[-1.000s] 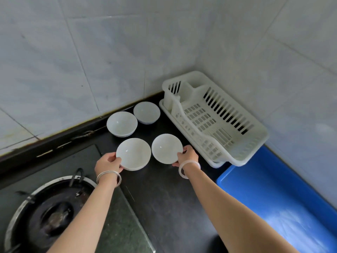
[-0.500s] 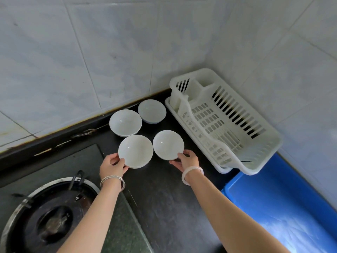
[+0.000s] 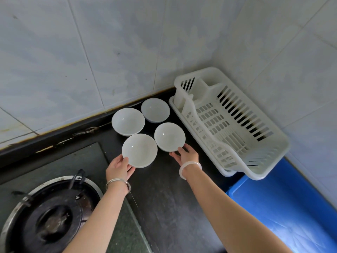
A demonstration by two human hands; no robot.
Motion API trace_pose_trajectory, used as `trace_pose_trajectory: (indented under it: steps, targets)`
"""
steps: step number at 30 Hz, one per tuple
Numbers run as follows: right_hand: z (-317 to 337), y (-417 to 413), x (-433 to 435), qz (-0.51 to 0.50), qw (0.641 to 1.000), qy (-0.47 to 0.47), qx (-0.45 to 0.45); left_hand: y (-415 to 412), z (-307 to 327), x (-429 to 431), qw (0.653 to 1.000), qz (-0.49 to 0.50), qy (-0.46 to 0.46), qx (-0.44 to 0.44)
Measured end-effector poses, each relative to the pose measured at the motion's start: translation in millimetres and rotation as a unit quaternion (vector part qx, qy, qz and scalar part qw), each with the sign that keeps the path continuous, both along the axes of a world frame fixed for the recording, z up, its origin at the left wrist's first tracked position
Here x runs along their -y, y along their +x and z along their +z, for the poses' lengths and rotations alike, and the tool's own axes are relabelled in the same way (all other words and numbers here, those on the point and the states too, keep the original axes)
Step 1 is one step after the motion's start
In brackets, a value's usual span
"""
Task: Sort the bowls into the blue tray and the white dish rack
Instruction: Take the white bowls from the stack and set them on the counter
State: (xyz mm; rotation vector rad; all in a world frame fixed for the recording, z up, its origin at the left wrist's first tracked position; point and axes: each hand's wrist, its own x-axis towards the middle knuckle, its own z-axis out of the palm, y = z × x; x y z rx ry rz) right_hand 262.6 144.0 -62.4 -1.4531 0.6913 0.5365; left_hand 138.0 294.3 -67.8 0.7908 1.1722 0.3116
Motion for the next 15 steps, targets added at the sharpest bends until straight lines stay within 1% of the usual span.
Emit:
trace_pose_trajectory:
  steps: [10, 15]
  targets:
    - [0.7, 11.1, -5.8, 0.016, 1.000, -0.001, -0.001, 3.7, -2.2, 2.7, 1.000, -0.003, -0.005, -0.001]
    - [7.7, 7.8, -4.6, 0.009, 1.000, 0.025, -0.016, 4.1, -2.9, 3.8, 1.000, 0.002, 0.012, -0.009]
